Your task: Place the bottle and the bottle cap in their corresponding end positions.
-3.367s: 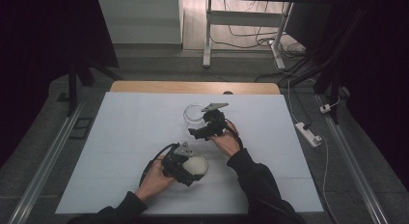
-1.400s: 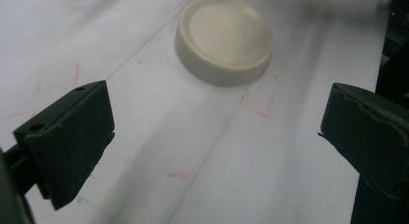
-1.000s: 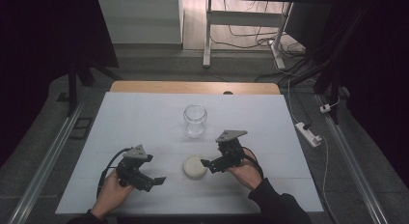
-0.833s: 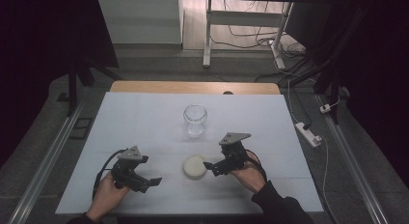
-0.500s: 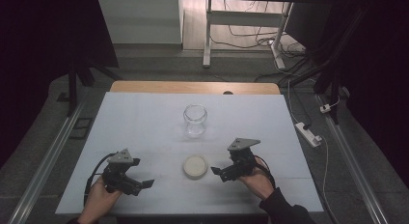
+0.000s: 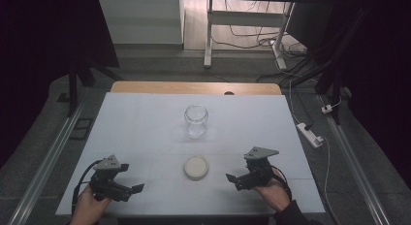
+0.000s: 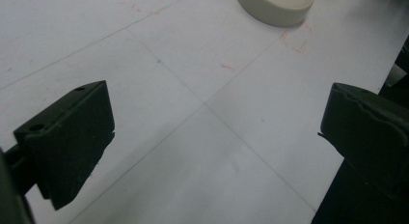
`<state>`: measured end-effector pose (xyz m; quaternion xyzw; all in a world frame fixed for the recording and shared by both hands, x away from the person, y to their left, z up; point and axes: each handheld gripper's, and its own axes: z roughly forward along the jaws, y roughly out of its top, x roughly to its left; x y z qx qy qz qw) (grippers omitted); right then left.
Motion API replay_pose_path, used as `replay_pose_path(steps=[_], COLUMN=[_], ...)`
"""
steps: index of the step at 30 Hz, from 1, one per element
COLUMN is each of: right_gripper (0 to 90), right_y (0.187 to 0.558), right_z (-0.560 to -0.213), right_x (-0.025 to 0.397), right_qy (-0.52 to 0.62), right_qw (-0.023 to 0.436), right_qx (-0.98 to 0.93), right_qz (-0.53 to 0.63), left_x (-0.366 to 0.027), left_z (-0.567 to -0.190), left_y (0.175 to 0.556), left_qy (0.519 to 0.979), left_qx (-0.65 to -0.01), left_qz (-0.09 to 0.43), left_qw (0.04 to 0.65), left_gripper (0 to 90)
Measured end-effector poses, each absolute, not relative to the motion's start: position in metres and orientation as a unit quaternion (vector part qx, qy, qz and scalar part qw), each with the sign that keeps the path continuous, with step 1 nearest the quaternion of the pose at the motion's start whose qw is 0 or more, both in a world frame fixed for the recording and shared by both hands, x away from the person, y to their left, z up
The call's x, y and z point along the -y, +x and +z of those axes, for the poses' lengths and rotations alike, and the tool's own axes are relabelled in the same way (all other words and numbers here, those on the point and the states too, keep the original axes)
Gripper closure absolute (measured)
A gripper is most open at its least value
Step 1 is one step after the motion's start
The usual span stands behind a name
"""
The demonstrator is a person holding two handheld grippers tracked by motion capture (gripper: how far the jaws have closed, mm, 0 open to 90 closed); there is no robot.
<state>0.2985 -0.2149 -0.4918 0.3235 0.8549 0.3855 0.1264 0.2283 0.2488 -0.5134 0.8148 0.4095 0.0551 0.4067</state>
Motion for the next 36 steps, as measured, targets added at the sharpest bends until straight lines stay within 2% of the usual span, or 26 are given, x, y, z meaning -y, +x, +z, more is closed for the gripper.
replay_pose_path(steps=[19, 36], right_gripper=[0.0, 0.0], right_y=[0.263, 0.243], right_z=[-0.493, -0.497], right_x=[0.277, 0.305], right_qy=[0.403, 0.447], right_qw=[0.160, 0.138], right_qx=[-0.816, -0.805], right_qz=[0.383, 0.366], left_x=[-0.280, -0.291], left_z=[-0.519, -0.525], left_y=[0.196, 0.179], left_qy=[0.794, 0.788], left_qx=[-0.454, -0.484], left_qz=[0.083, 0.102], left_qw=[0.396, 0.367], left_gripper=[0.0, 0.0])
